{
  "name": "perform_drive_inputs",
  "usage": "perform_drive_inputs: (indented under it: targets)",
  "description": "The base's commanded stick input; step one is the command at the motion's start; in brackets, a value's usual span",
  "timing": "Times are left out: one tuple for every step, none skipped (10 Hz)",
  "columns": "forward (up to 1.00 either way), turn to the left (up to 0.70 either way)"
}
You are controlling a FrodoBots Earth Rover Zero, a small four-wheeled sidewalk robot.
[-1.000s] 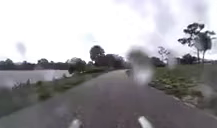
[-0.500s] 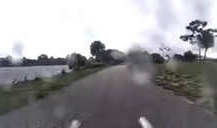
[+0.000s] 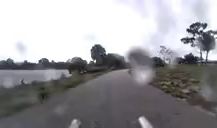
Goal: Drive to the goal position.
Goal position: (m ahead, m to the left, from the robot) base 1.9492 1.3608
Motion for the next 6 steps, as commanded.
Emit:
perform_drive_inputs:
  targets:
    - [0.7, 0.0]
    - [0.7, 0.0]
    - [0.7, 0.0]
    - [0.7, 0.0]
    - [0.7, 0.0]
    - [0.7, 0.0]
